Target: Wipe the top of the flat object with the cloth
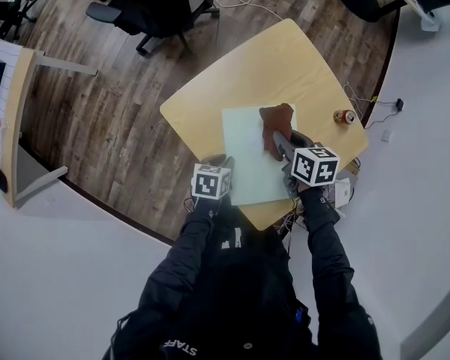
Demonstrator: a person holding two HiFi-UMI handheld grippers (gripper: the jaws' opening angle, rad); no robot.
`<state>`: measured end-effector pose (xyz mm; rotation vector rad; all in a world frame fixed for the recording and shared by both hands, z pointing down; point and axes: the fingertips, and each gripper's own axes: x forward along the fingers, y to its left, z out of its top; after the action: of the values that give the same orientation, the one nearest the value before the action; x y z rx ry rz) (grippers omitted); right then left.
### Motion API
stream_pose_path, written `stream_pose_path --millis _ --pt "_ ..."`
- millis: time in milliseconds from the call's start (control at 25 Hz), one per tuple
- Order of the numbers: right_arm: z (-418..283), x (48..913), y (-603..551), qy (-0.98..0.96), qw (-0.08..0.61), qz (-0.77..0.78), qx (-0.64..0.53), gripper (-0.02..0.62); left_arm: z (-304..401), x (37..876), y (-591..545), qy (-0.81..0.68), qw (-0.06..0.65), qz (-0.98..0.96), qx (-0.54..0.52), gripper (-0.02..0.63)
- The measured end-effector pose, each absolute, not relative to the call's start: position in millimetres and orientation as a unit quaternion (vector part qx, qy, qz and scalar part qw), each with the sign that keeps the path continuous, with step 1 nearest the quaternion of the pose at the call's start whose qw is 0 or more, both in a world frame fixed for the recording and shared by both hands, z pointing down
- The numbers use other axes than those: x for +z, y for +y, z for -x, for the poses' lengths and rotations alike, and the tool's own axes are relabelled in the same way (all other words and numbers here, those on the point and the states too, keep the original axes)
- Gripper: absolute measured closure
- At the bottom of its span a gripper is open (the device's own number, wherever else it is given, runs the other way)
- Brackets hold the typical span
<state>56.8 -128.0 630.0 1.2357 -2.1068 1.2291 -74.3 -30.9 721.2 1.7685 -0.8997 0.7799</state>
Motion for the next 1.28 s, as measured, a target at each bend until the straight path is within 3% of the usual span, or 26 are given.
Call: stream_pose_path --millis 520,800,1280 --pt "55.9 663.3 -93.1 -0.772 0.191 -0.329 0.509 0.506 73.9 721.9 -32.0 -0.361 0.484 -0.731 0.317 0.511" --pt "35.6 702.6 -82.1 -0.748 0.231 -0.349 0.516 0.506 74.5 722.2 -31.9 -0.361 0.485 -0.731 0.318 0.511" --pt "-35.0 710.1 -84.8 -0.724 0.235 -0.403 0.509 0.505 73.8 723.7 -31.6 -0.363 0.481 -0.728 0.327 0.511"
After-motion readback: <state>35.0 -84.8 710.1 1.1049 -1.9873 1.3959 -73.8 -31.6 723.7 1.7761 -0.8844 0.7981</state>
